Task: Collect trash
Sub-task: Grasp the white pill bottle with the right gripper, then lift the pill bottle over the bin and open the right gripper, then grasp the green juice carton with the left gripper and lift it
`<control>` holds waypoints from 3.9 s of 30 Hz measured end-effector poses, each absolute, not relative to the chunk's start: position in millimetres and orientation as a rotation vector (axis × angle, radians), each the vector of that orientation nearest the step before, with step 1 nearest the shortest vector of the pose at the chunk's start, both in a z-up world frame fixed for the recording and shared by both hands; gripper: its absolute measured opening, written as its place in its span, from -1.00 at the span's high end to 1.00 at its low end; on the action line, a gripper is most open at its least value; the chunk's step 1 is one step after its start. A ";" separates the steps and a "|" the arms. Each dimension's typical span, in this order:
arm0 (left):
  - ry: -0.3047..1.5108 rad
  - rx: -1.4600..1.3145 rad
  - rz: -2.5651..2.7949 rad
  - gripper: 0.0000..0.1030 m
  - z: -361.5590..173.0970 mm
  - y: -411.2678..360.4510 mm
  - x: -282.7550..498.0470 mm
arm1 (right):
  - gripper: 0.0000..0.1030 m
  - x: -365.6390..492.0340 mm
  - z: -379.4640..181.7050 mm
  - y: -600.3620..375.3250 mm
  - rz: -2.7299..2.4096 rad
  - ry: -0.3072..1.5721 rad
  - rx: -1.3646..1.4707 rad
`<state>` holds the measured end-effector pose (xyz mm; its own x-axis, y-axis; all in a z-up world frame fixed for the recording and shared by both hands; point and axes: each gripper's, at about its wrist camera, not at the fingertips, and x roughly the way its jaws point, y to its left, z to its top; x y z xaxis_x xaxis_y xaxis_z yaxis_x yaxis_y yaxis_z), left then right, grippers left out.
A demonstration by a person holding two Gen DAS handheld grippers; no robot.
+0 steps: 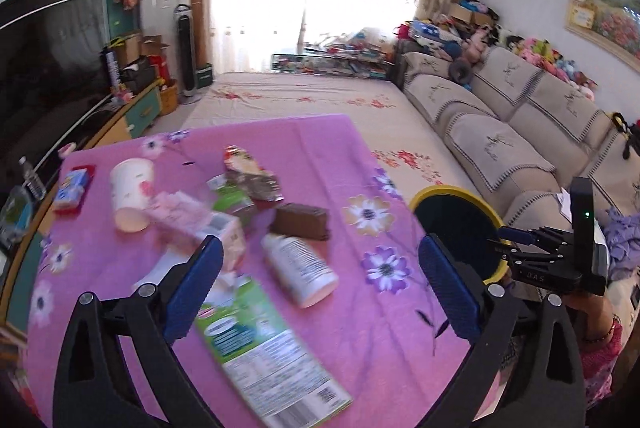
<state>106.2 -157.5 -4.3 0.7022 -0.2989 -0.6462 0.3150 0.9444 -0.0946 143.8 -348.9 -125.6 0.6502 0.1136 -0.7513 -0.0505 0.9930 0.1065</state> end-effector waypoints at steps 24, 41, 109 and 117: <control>0.755 -0.111 -0.176 -0.90 -56.7 -26.2 80.8 | 0.05 232.3 -143.5 -136.4 0.353 0.962 0.044; 0.764 -0.112 -0.176 -0.90 -66.5 -25.4 87.1 | 0.13 231.6 -143.5 -119.7 0.366 0.946 -0.002; 1.099 0.085 -0.122 -0.90 -166.4 -159.1 100.8 | -0.18 169.7 -155.1 -399.7 -0.112 0.853 0.183; 1.136 0.057 -0.054 -0.90 -158.3 -97.7 95.6 | -0.18 171.5 -155.2 -399.6 -0.102 0.855 0.185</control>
